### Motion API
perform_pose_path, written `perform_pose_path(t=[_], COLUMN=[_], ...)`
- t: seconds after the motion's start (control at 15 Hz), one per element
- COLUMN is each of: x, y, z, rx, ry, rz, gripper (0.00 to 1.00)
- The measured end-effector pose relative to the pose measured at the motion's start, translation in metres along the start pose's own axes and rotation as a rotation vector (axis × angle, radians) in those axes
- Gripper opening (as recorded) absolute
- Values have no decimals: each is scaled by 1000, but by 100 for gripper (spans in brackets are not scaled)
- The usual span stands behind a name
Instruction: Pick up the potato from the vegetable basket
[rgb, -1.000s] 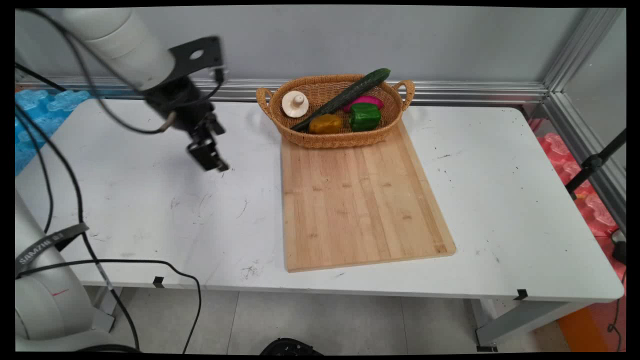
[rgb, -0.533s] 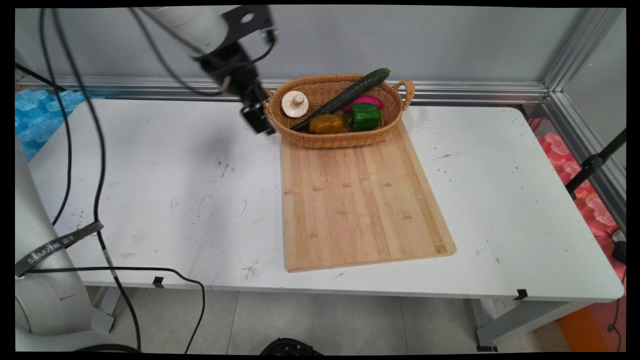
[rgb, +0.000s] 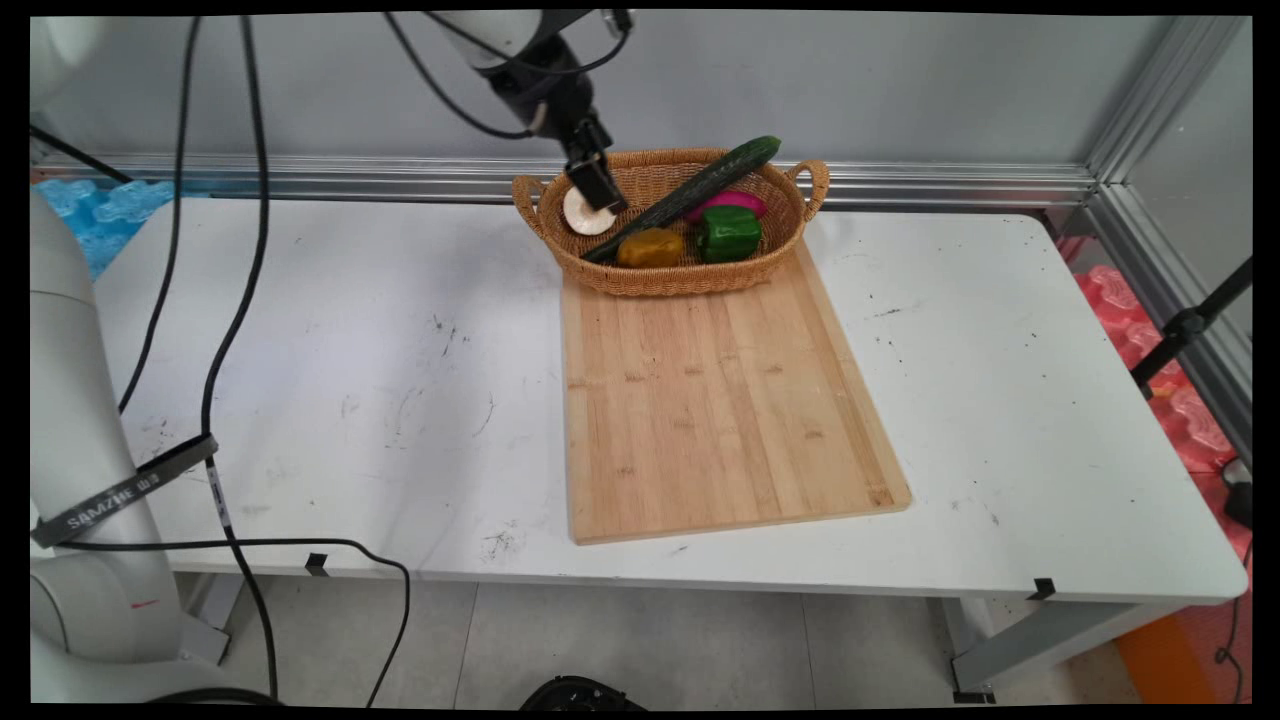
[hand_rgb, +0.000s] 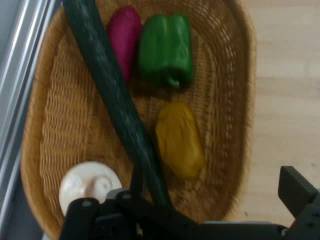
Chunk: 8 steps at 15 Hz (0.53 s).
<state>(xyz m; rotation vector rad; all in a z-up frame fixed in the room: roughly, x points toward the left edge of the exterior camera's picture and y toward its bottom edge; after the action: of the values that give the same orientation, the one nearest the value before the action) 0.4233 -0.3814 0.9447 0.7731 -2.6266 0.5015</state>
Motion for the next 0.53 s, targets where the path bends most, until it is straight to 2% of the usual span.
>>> perform_pose_path(t=[0.27, 0.53], x=[10, 4], y=[-22, -36], z=[31, 58], rx=[-9, -21], ry=[35, 30], rz=[1, -36], gripper=[100, 100])
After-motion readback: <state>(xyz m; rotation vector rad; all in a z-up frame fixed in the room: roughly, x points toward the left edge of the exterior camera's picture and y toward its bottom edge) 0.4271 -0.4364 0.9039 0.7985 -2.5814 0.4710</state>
